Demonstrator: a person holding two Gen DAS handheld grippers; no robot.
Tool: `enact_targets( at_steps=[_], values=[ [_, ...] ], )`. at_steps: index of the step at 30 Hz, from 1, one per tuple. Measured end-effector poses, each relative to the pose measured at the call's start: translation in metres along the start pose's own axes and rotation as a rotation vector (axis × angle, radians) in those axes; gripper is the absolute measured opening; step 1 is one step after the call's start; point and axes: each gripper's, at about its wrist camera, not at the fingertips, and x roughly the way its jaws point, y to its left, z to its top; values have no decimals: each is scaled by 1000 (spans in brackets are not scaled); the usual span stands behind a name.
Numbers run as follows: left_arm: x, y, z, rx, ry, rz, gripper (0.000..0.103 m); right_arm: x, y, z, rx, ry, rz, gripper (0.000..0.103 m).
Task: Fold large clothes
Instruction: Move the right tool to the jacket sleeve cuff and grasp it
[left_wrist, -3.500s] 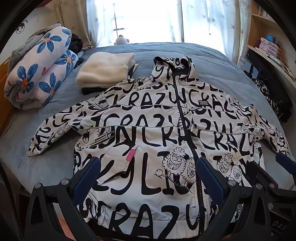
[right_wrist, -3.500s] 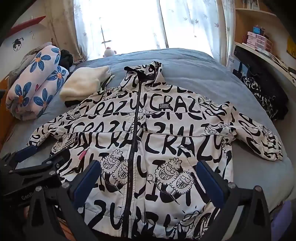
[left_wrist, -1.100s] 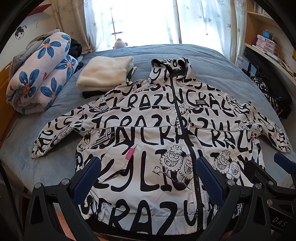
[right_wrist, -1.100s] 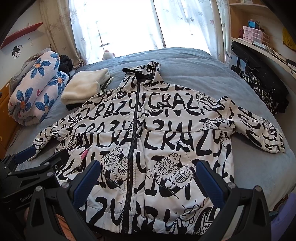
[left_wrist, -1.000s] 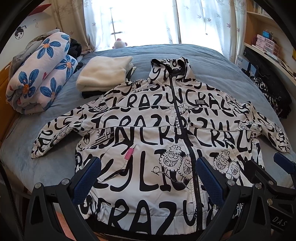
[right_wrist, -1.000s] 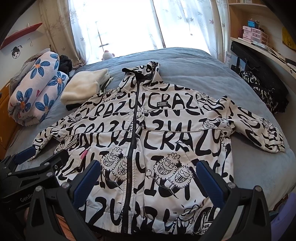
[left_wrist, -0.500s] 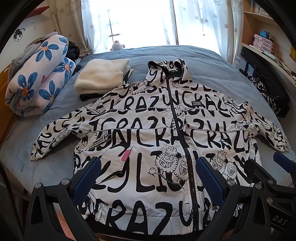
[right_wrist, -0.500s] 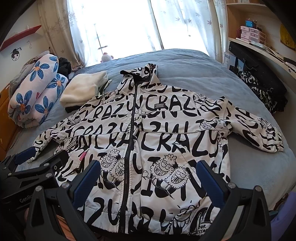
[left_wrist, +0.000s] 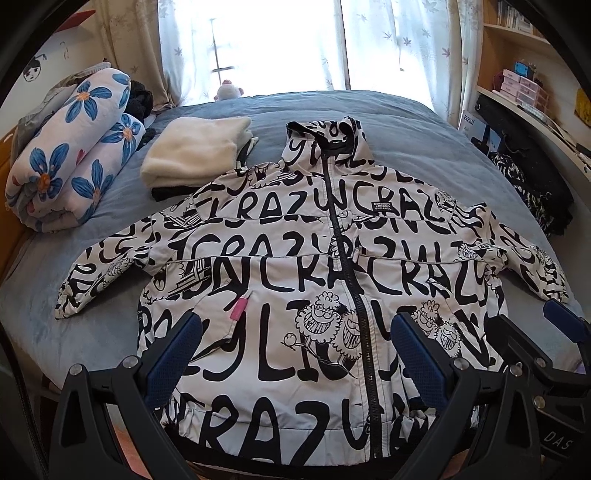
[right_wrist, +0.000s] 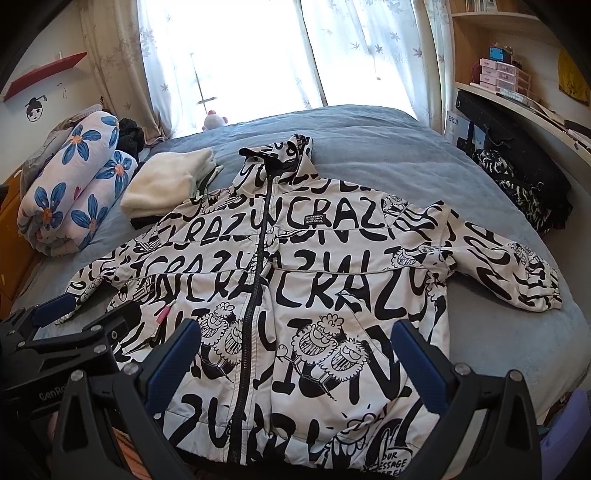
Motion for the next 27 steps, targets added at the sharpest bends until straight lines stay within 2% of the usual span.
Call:
enact_targets(
  at_steps=[11,19,24,27],
  values=[
    [-5,-16,1,29,-12,-11,101,-8,-12,2,14,-20,25,103],
    [-10,-35,15,49,-45,-53,101,-23,-40,15,56,-77,33,103],
    [-13,-61,28,98,-81,-77,101,-33,-56,28,22,-134,-36,103],
    [-13,-79,40,133,-105,-72,101,-43,-65,35,-17,-204,-92,103]
  ],
)
